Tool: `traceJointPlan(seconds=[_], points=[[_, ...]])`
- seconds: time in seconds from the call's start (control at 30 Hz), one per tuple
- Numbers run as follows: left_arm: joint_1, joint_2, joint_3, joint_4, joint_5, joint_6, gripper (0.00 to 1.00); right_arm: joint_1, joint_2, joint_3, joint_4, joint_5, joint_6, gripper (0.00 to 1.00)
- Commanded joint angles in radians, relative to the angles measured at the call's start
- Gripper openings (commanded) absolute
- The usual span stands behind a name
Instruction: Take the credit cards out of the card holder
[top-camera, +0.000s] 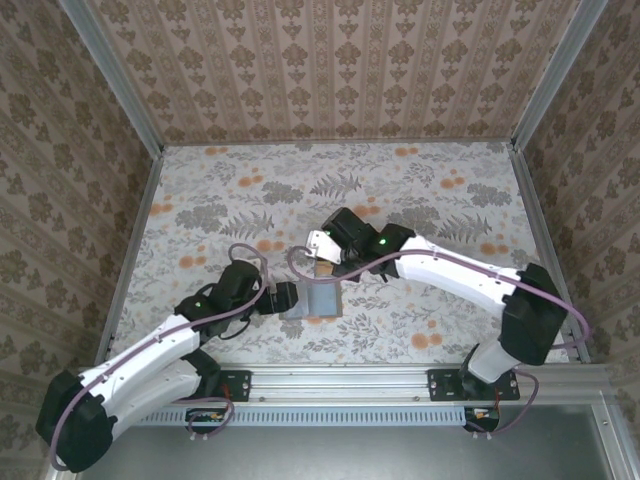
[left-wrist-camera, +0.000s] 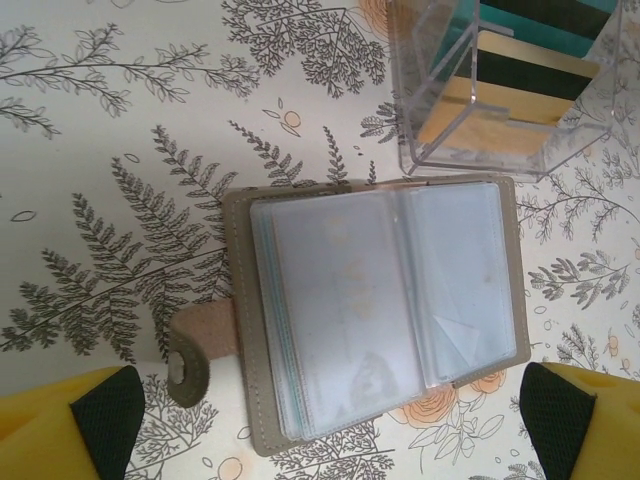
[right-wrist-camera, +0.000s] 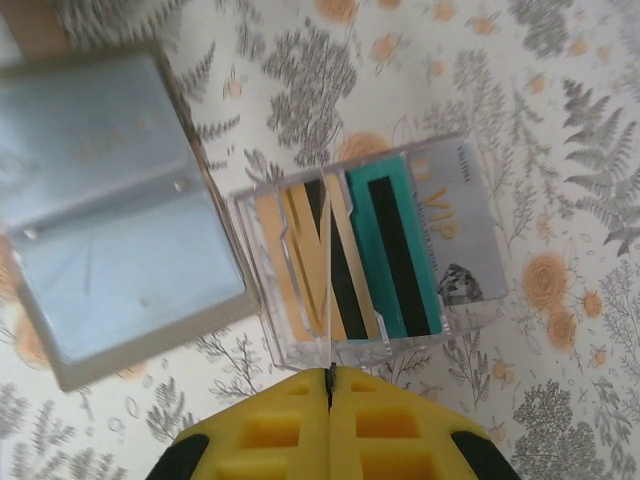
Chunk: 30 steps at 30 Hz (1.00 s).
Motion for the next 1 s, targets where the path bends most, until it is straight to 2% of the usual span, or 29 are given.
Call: traceJointPlan(seconds=[0.0, 0.77, 0.87, 0.97], points=[[0.011, -0.027, 0.011, -0.050, -0.035, 0.023, 1.00, -0.022, 0.050, 0.060, -0.060, 0.016, -0.089, 0.00], [0.070, -0.040, -0.030, -0.026, 0.013, 0.045, 1.00, -0.041, 0.217, 0.107, -0.048, -0.012, -0.112, 0.00], [0.075, -0.035, -0.035, -0.023, 0.015, 0.047, 1.00, -0.045, 0.241, 0.130, -0.054, -0.024, -0.097, 0.11], [0.078, -0.033, -0.034, -0.022, 0.020, 0.043, 1.00, -0.049, 0.257, 0.129, -0.009, 0.022, -0.093, 0.11]])
